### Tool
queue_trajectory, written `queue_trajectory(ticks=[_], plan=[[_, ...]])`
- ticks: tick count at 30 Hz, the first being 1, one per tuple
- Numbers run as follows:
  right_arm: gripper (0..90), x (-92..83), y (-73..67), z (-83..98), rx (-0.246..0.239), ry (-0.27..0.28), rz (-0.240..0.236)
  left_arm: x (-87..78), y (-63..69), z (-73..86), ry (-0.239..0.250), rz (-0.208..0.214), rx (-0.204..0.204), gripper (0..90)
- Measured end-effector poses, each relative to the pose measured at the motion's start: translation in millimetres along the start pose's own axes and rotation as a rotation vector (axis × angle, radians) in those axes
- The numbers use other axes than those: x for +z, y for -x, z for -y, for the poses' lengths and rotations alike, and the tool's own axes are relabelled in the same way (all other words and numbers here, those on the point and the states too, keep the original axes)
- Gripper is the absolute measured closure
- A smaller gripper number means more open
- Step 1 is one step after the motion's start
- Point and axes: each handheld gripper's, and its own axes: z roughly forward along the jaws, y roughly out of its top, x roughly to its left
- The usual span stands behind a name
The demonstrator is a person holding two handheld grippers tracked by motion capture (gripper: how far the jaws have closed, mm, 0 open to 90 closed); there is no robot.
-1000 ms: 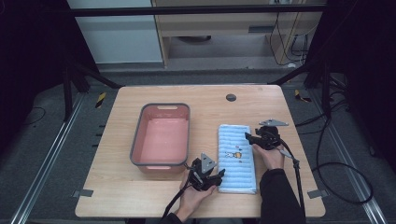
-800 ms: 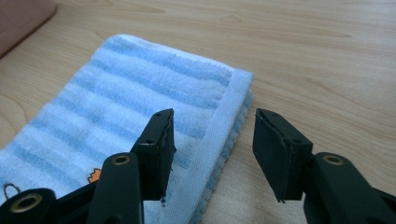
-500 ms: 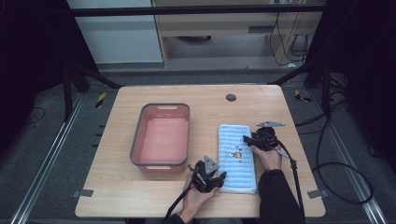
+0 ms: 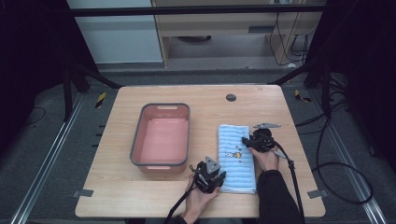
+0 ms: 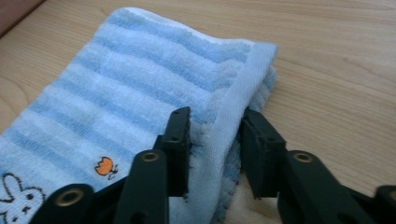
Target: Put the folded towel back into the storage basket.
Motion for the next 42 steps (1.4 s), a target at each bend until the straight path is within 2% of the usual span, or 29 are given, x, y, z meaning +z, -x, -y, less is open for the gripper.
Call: queue_trajectory(ticks=[2, 5, 9, 15, 23, 27, 42], plan=[[71.8, 0.1, -0.2, 0.1, 0.010, -0.001, -0.008, -0.1, 0.5, -0.1, -0.002, 0.000, 0.004, 74.3], [79.0, 0.0, -0.9, -0.1, 0.020, -0.002, -0.024, -0.1, 1.4, -0.2, 0.004, -0.005, 0.009, 82.2], [80.9, -0.2, -1.1, -0.7, 0.023, 0.003, -0.034, -0.5, 0.1, -0.3, 0.012, 0.004, -0.010, 85.0], [81.6, -5.3, -4.3, -4.3, -0.009, 0.011, -0.027, -5.8, -3.3, -2.1, 0.021, 0.020, -0.015, 85.5], [81.7, -23.3, -11.9, -13.0, -0.018, 0.075, -0.042, -18.4, -6.7, -7.5, 0.059, 0.044, -0.026, 85.6], [81.7, -32.6, -16.9, -18.7, -0.046, 0.105, -0.040, -24.1, -7.9, -9.8, 0.075, 0.055, -0.033, 85.6], [81.8, -56.1, -31.3, -36.7, -0.092, 0.178, -0.027, -49.5, -10.7, -25.9, 0.127, 0.064, -0.011, 85.7]])
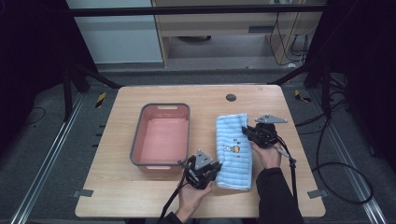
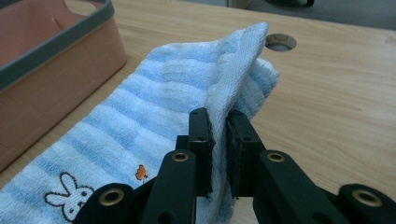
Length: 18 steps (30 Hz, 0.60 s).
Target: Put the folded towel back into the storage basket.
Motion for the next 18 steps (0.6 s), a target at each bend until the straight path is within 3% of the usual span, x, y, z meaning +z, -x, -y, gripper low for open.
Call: queue_trajectory(ticks=[9, 18], plan=[[81.8, -15.3, -11.7, -28.4, -0.016, 0.062, -0.007, -21.3, -2.7, -16.6, 0.054, -0.007, 0.021, 85.7], [81.8, -22.2, -23.9, -50.2, -0.035, 0.090, -0.007, -41.7, -8.4, -30.9, 0.090, -0.026, 0.044, 85.7]])
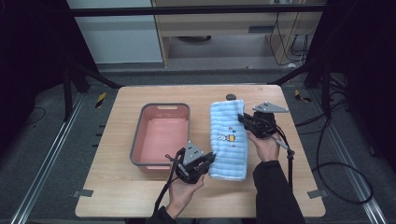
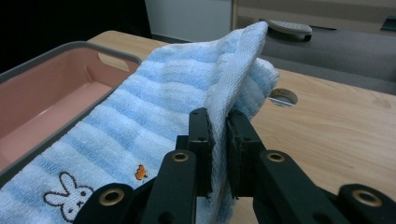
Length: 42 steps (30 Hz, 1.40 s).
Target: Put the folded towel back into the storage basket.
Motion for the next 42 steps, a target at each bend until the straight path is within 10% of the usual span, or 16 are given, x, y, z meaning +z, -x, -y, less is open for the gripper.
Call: queue_trajectory(ticks=[42], plan=[[81.9, 22.2, -59.0, -75.3, -0.049, 0.095, -0.046, -70.2, -48.4, -37.5, 0.111, -0.096, 0.027, 85.7]])
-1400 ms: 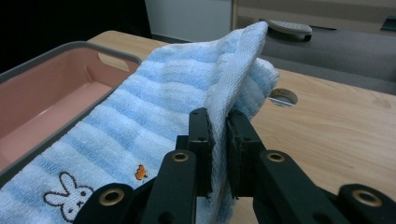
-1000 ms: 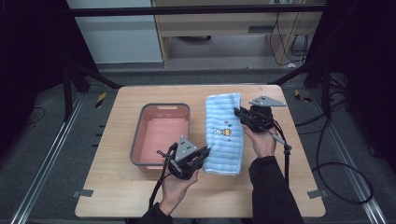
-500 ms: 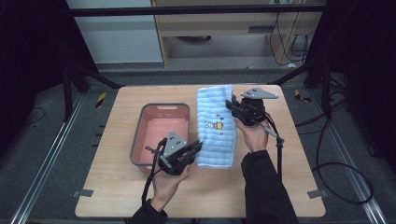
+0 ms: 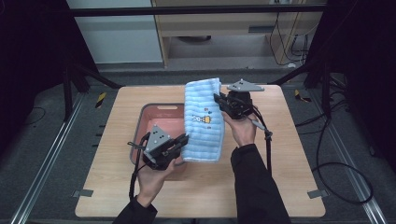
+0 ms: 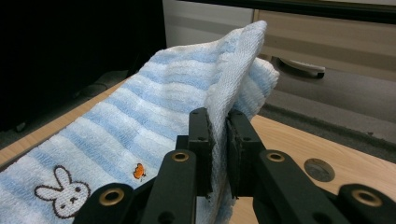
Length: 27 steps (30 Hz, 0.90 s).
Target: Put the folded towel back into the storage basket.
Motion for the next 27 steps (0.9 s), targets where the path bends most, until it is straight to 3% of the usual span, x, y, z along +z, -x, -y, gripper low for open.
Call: queue_trajectory(ticks=[27], plan=[[81.9, 50.4, -46.2, -19.4, -0.003, 0.025, -0.058, -36.7, -52.5, 8.2, 0.034, -0.078, -0.054, 85.7]])
